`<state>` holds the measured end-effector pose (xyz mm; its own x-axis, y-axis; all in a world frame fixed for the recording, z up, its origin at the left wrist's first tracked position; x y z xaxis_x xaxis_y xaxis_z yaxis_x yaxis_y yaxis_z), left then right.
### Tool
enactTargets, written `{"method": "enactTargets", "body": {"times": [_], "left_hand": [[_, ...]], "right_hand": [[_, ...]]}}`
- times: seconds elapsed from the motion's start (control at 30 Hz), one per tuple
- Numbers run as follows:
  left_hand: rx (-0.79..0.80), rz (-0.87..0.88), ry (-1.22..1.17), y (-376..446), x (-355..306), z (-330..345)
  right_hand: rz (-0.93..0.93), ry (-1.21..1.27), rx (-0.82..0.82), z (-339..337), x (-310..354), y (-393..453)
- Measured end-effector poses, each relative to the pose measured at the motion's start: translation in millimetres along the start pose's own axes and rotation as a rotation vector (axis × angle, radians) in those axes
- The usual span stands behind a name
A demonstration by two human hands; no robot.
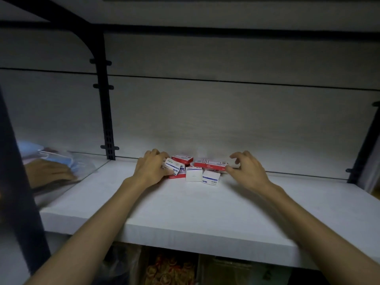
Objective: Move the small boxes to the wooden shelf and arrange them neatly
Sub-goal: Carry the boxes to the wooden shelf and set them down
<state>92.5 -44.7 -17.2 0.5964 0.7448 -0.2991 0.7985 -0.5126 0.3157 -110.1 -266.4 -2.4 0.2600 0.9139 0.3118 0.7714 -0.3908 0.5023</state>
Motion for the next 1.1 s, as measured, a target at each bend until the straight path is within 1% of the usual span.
{"method": "enactTargets", "body": {"times": [0.2,0.27,0.4,0.47,0.53,0.6,0.7,0.77,0.87,0.97,1.1], "left_hand": [[0.012,-0.028,-0.376,0,1,-12],[0.033,-0.051,-0.484,-4,-3,-19],[0.101,-0.139,-0.794,-17,-9,-30],[0.149,-0.163,-0.895,-28,-13,-35],[0.192,-0.155,-0.949,-40,-17,-39],[0.22,-0.148,-0.992,-48,-18,-41],[0.246,-0.149,-1.031,-56,-17,-40],[0.271,-0.132,-1.051,-61,-18,-39],[0.305,-0.117,-1.101,-71,-25,-40],[0.353,-0.08,-1.149,-79,-33,-41],[0.387,-0.036,-1.187,-87,-48,-34]], "right_hand": [[-0.044,0.004,0.115,26,-9,7],[-0.037,0.016,0.125,29,-10,14],[-0.014,0.077,0.167,34,-14,23],[-0.039,0.13,0.137,36,-15,24],[-0.047,0.214,0.08,37,-18,24],[0.002,0.361,0.062,34,-20,23],[0.114,0.703,0.067,29,-17,15],[0.154,0.934,0.041,21,-11,8],[0.171,1.16,0.014,6,0,-4],[0.185,1.248,-0.011,-11,11,-22],[0.19,1.248,-0.057,-35,21,-57]]}}
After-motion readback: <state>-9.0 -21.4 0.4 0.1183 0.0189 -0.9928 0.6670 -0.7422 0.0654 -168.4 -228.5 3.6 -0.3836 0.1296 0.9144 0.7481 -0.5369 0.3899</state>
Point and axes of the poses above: each hand's wrist, its own y-axis towards the middle knuckle, its own z-axis out of the palm, x = y × z, the point moved 4 cm from there along y, towards the middle knuckle, and after that the axes turned 10 degrees about -z, right-handed, at the moved point
